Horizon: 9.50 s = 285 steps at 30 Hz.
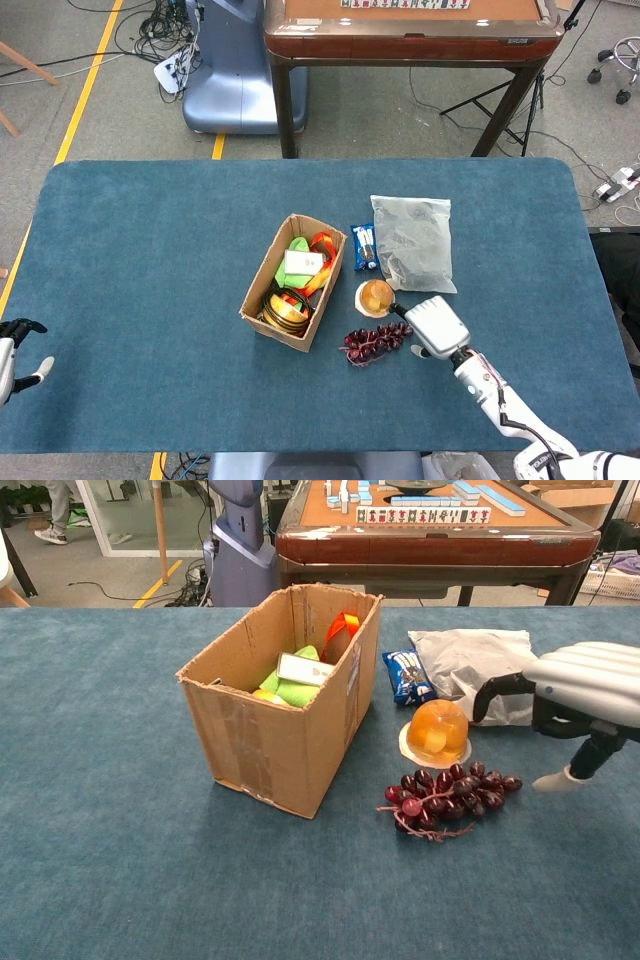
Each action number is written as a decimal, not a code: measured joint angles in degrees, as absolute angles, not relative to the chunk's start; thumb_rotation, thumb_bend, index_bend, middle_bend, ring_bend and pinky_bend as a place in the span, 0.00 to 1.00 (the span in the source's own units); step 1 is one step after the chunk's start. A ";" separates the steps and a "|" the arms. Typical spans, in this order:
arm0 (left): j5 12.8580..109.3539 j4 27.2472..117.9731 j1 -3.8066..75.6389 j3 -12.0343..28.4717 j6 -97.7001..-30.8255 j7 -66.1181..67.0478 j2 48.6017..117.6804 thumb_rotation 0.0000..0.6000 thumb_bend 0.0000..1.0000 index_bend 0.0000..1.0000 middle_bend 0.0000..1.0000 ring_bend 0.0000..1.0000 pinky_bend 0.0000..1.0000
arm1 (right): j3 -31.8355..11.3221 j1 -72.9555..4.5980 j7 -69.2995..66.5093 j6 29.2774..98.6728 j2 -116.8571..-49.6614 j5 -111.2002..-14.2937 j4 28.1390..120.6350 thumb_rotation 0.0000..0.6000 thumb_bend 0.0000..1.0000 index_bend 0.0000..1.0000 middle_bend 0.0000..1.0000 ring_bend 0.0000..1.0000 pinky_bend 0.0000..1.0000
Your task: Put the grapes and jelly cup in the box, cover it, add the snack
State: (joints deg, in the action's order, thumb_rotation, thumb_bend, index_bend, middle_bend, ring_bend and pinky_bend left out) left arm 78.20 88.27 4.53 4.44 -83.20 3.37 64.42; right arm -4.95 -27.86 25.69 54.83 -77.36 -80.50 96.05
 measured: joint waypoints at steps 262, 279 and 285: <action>75.18 88.00 3.22 5.31 -81.56 1.42 63.04 1.00 0.22 0.42 0.38 0.31 0.46 | -1.45 -49.55 46.47 58.61 -80.28 -59.20 102.25 1.00 0.00 0.63 1.00 1.00 1.00; 74.76 87.32 3.47 5.20 -80.86 2.09 63.55 1.00 0.23 0.42 0.38 0.31 0.46 | -0.90 -46.36 51.05 66.85 -70.80 -66.75 117.41 1.00 0.00 0.64 1.00 1.00 1.00; 74.59 87.09 3.64 5.19 -80.56 2.45 63.82 1.00 0.22 0.42 0.38 0.31 0.46 | -3.09 -45.87 51.83 68.60 -68.04 -67.92 121.15 1.00 0.00 0.64 1.00 1.00 1.00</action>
